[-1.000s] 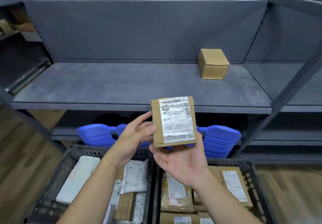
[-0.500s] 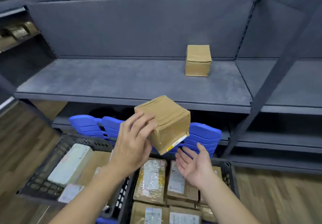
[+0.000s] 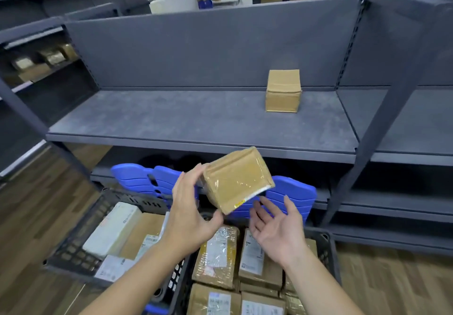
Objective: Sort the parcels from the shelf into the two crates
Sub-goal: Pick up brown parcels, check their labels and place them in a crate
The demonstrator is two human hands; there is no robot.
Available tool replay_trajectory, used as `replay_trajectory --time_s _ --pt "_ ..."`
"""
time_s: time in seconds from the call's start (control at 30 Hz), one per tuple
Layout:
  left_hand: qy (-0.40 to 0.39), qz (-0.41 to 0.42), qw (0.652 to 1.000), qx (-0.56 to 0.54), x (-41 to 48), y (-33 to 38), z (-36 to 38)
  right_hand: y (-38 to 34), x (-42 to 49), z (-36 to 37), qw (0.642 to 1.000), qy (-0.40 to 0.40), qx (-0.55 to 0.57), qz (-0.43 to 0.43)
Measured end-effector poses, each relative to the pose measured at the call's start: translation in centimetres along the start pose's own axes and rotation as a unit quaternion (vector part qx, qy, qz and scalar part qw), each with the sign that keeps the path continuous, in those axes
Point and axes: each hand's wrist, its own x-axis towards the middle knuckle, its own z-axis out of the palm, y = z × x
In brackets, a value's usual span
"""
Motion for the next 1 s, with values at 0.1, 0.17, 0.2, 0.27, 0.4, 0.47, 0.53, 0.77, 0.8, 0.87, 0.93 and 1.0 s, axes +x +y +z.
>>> replay_trajectory --time_s 0.1,0.17,0.2,0.27,0.4,0.47,0.53,0.77,0.8,0.87,0.93,1.0 --pt "-0.065 -0.312 0.898 -0.304 0.9 1.0 -1.1 0.0 -0.7 0.5 0.984 -0.051 -0.128 -0.115" --pt "-0.114 -0.405 0.812 -0.404 1.5 0.5 -1.8 -0.1 -1.7 1.0 0.948 -0.084 -0.227 -0.204" --pt "-0.141 -0.413 0.801 -0.41 1.7 0.2 -2.1 -0.1 -2.2 1.2 0.928 -0.095 -0.273 -0.235" --pt "-0.167 -0.413 0.8 -0.402 1.6 -0.4 -2.4 0.0 -3.0 1.4 0.885 -0.113 -0.352 -0.283" --pt "-0.207 -0.41 0.787 -0.413 1.4 -2.2 -3.3 0.5 -4.1 1.5 0.829 -0.152 -0.45 -0.296" --pt "-0.222 -0.413 0.777 -0.421 1.6 -3.3 -3.9 0.6 -4.4 1.6 0.788 -0.155 -0.524 -0.283" --pt "-0.239 -0.411 0.769 -0.428 1.6 -4.5 -4.4 0.7 -4.7 2.0 0.733 -0.143 -0.603 -0.281" --pt "-0.266 -0.406 0.743 -0.461 0.5 -7.1 -5.1 1.9 -4.8 3.2 0.645 -0.134 -0.697 -0.285" --pt "-0.272 -0.401 0.744 -0.46 0.4 -7.2 -5.2 2.1 -4.9 3.2 0.639 -0.123 -0.7 -0.294" --pt "-0.254 -0.41 0.736 -0.476 0.2 -7.3 -5.4 2.7 -5.0 3.3 0.684 -0.096 -0.653 -0.311" --pt "-0.197 -0.447 0.717 -0.498 0.1 -7.3 -5.8 3.5 -4.9 3.6 0.806 -0.077 -0.501 -0.304" --pt "-0.144 -0.47 0.725 -0.482 -0.1 -7.5 -6.0 3.8 -4.6 3.6 0.936 -0.098 -0.271 -0.201"
